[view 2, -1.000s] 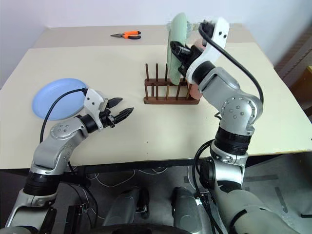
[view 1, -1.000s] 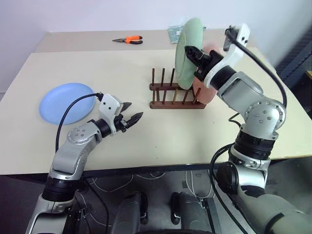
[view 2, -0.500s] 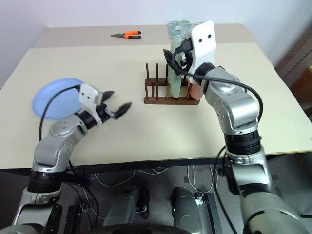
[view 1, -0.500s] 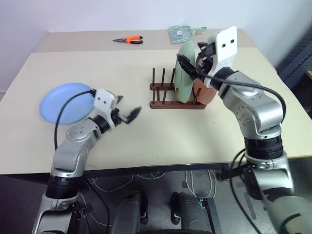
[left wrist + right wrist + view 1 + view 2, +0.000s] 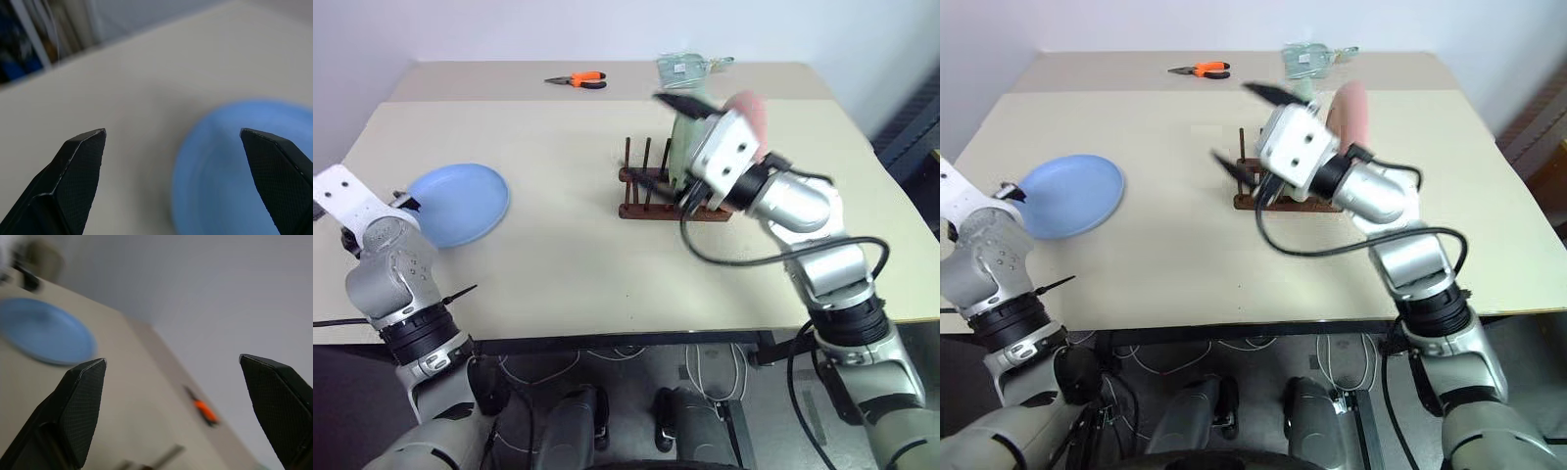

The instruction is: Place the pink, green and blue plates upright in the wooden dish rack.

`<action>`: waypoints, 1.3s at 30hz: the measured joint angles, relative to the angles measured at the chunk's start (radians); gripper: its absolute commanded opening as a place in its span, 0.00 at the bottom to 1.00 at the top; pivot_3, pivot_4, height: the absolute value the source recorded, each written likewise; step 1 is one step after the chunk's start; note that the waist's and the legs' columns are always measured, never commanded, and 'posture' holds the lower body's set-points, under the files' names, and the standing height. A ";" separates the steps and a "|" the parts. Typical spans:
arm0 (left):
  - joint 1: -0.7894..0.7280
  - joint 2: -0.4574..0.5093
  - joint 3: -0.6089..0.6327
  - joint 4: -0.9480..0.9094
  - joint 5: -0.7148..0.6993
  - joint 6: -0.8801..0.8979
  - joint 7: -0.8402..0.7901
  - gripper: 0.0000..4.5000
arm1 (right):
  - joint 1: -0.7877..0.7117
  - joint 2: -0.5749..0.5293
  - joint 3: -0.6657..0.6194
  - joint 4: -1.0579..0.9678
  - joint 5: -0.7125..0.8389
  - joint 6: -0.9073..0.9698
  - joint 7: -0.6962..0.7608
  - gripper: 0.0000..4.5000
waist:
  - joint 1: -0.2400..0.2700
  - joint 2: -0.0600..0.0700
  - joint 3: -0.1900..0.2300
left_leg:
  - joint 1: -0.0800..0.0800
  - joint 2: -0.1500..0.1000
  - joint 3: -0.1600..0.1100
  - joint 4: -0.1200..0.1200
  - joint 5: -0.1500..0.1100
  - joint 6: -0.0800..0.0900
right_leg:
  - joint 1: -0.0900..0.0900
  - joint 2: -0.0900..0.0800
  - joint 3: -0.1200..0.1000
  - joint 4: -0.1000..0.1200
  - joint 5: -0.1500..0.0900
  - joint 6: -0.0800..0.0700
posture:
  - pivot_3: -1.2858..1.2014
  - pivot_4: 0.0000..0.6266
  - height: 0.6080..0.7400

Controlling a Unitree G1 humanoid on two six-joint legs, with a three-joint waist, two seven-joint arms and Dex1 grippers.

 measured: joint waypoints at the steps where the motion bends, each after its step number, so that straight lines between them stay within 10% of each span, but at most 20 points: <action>1: -0.006 -0.012 0.022 0.008 -0.020 0.035 -0.002 1.00 | 0.005 0.005 0.008 0.000 -0.002 0.002 0.007 0.99 | 0.002 0.000 0.000 | 0.000 0.000 0.000 0.000 0.000 0.000 | 0.000 0.000 0.000 0.000 0.000 0.000 | 0.52 0.24 1.00; 4: -0.011 -0.044 0.067 0.048 -0.066 0.084 -0.019 0.82 | 0.008 0.019 0.010 0.000 -0.013 0.003 0.020 1.00 | 0.002 0.000 0.000 | 0.000 0.000 0.000 0.000 0.000 0.000 | 0.000 0.000 0.000 0.000 0.000 0.000 | 0.52 0.24 1.00; 11: -0.045 -0.041 0.093 0.102 -0.122 0.080 -0.061 0.01 | 0.022 0.029 0.010 0.000 -0.048 0.005 0.030 1.00 | 0.001 -0.001 0.000 | 0.004 0.000 0.000 -0.001 0.000 -0.001 | 0.004 0.002 0.000 -0.001 0.000 0.000 | 0.52 0.24 1.00; 33: -0.298 -0.125 -0.479 -0.228 -0.109 0.061 -0.198 0.01 | -0.239 0.147 0.140 0.451 -0.421 -0.235 -0.053 1.00 | -0.027 -0.003 0.002 | 0.006 0.001 0.000 -0.002 0.002 -0.003 | 0.004 0.004 0.001 0.000 0.000 -0.001 | 0.52 0.24 1.00; 39: -0.302 -0.148 -0.477 -0.255 -0.099 0.084 -0.183 0.00 | -0.279 0.185 0.150 0.587 -0.497 -0.320 -0.108 0.47 | -0.020 -0.003 0.002 | 0.006 0.001 0.000 -0.002 0.002 -0.003 | 0.005 0.003 0.001 -0.001 0.000 0.000 | 0.52 0.24 1.00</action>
